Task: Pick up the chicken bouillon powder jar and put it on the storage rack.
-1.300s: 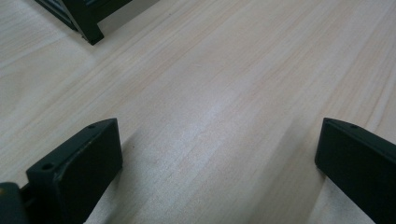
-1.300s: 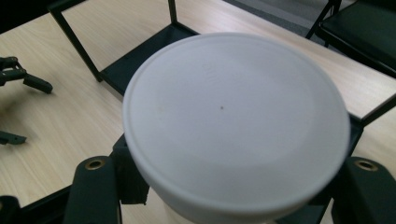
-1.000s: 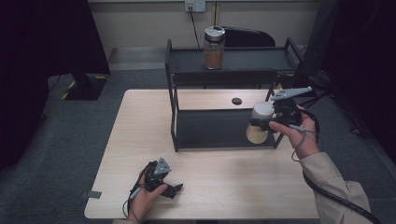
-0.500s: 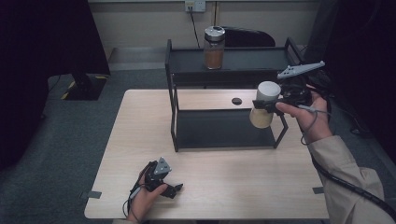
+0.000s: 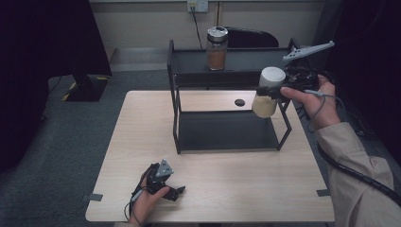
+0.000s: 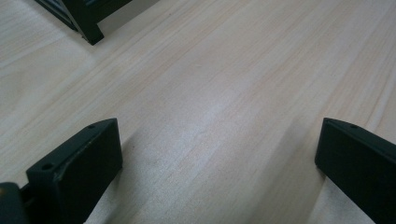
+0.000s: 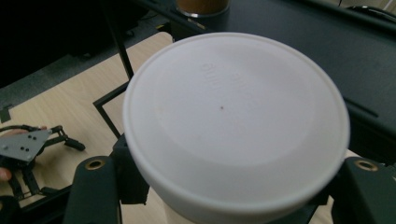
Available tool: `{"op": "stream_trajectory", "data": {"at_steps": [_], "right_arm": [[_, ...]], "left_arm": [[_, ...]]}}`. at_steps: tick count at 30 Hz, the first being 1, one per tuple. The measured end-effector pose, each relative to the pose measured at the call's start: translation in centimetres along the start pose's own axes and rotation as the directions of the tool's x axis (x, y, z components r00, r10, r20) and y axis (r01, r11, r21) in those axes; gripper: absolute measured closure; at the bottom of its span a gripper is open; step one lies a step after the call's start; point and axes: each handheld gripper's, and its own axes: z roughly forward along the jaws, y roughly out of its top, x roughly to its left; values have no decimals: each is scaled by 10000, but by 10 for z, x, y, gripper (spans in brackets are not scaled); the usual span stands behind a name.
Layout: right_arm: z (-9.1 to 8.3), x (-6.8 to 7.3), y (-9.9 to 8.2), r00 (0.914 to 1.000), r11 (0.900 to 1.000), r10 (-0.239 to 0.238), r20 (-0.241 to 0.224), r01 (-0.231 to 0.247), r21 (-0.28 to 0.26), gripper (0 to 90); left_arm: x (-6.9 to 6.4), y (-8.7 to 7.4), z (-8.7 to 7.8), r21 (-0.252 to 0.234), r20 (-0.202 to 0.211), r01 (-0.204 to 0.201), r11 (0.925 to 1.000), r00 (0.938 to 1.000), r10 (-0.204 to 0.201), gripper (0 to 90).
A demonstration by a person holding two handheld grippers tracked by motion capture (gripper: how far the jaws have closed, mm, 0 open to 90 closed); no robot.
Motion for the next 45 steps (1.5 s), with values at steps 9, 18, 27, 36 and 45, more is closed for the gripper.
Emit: {"op": "stream_trajectory", "data": {"at_steps": [9, 18, 27, 36, 45], "right_arm": [[-10, 4, 25, 9996, 9999, -105, 270, 107, -61, 345], [-24, 12, 46, 9982, 9996, -160, 586, 172, -207, 345], [-29, 16, 64, 9979, 9997, -147, 625, 160, -203, 345], [-27, 17, 86, 9971, 9995, -190, 738, 209, -239, 345], [-13, 11, 103, 9938, 9996, -118, 1105, 148, -257, 345]], "left_arm": [[0, 0, 0, 1, -1, -6, 10000, 10000, 6, 0], [0, 0, 0, 7, 8, 0, 10000, 10000, 0, 0], [0, 0, 0, 10, 5, -4, 10000, 10000, 4, 0], [0, 0, 0, 7, 4, -4, 10000, 10000, 4, 0], [0, 0, 0, 7, 3, -8, 10000, 10000, 8, 0]]}}
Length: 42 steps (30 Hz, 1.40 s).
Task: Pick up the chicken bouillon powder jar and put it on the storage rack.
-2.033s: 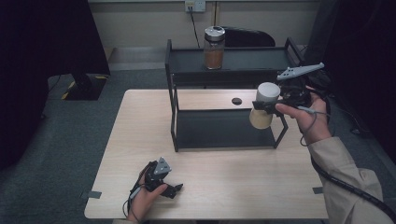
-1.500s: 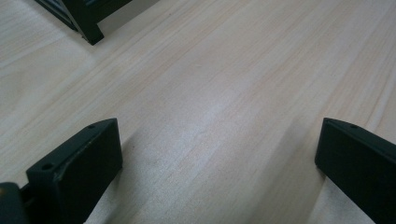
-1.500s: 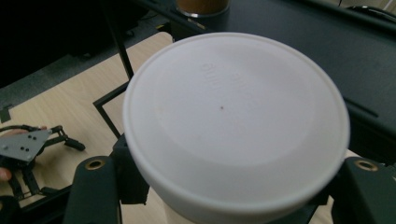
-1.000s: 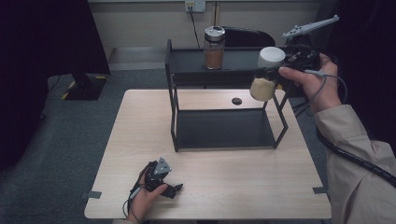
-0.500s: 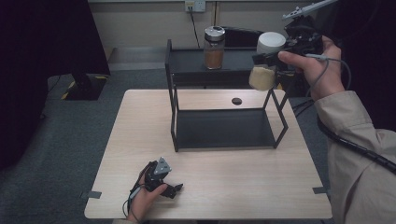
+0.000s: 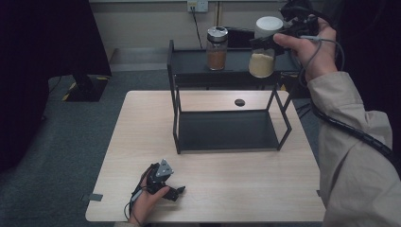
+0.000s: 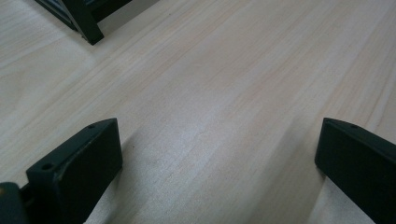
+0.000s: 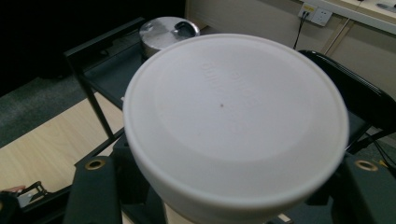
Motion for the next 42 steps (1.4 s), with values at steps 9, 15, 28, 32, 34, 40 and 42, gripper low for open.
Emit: {"op": "stream_trajectory", "data": {"at_steps": [9, 15, 28, 32, 34, 40, 42], "right_arm": [[21, -7, 15, 9993, 9997, 201, 316, -204, 97, 345], [33, -8, 19, 9985, 9995, 256, 479, -264, 168, 345], [49, -16, 20, 9975, 9991, 363, 609, -376, 199, 345], [56, -15, 22, 9969, 9988, 359, 696, -382, 320, 345], [60, -15, 22, 9971, 9988, 349, 677, -370, 307, 345], [70, -15, 23, 9974, 9985, 366, 614, -390, 383, 345], [72, -15, 23, 9977, 9983, 384, 554, -408, 418, 345]], "left_arm": [[0, 0, 0, 0, -1, 2, 10000, 10000, -2, 0], [0, 0, 0, 3, -2, 1, 10000, 10000, -1, 0], [0, 0, 0, 4, -2, 1, 10000, 10000, -1, 0], [0, 0, 0, 1, -3, 4, 10000, 10000, -4, 0], [0, 0, 0, 2, -3, 4, 10000, 10000, -4, 0], [0, 0, 0, 1, 1, 6, 10000, 10000, -6, 0], [0, 0, 0, -1, 1, 9, 10000, 10000, -9, 0]]}}
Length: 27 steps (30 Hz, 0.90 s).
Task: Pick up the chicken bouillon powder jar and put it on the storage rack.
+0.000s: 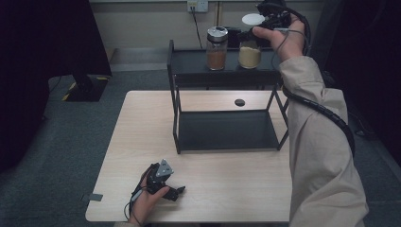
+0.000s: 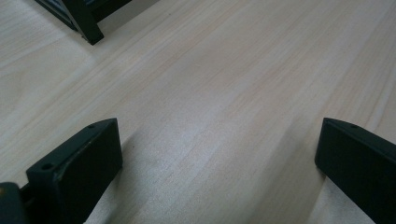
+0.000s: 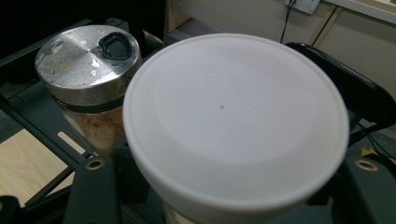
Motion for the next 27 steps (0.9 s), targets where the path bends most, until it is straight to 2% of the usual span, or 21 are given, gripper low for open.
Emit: {"op": "stream_trajectory", "data": {"at_steps": [11, 27], "right_arm": [[8, 4, 0, 10000, 10000, 45, 40, -45, -56, 344], [6, -1, -9, 9992, 9988, 408, 15, -408, -262, 343]], "left_arm": [[0, 0, 0, 2, 0, 0, 10000, 10000, 0, 0], [0, 0, 0, 6, 2, -5, 10000, 10000, 5, 0]]}}
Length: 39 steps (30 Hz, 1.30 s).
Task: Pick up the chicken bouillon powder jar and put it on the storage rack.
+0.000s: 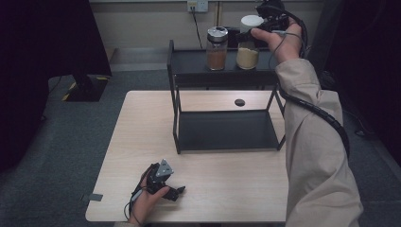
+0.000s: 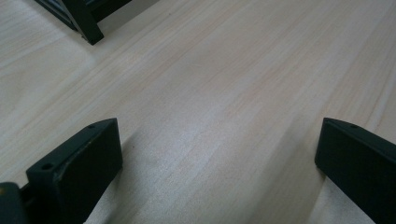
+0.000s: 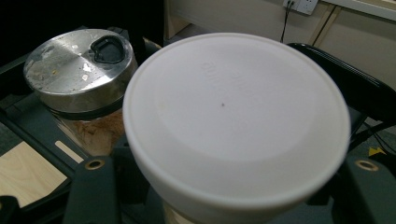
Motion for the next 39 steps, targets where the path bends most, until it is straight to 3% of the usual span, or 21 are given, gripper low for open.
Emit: {"op": "stream_trajectory", "data": {"at_steps": [7, 16, 26, 31, 33, 35, 39], "right_arm": [[-1, 1, -2, 10000, 10000, -6, 62, 6, -20, 335], [-1, 5, -3, 9999, 9999, 116, 109, -116, -13, 143], [-7, 16, -1, 9990, 9999, 55, 435, -50, -107, 44], [-13, 18, -6, 9976, 9993, 249, 645, -231, -279, 3], [-15, 21, -6, 9972, 9998, 43, 743, -30, -171, 1], [-18, 20, -10, 9957, 9980, 610, 695, -595, -226, 2], [-21, 23, -17, 9934, 9955, 827, 793, -786, -536, 1]], "left_arm": [[0, 0, 0, -1, -1, 2, 10000, 10000, -2, 0], [0, 0, 0, 0, -2, 2, 10000, 10000, -2, 0], [0, 0, 0, -3, -2, 1, 10000, 10000, -1, 0], [0, 0, 0, -1, -5, -1, 10000, 10000, 1, 0], [0, 0, 0, 0, -6, 6, 10000, 10000, -6, 0], [0, 0, 0, -1, -3, 1, 10000, 10000, -1, 0], [0, 0, 0, -6, -8, -1, 10000, 10000, 1, 0]]}}
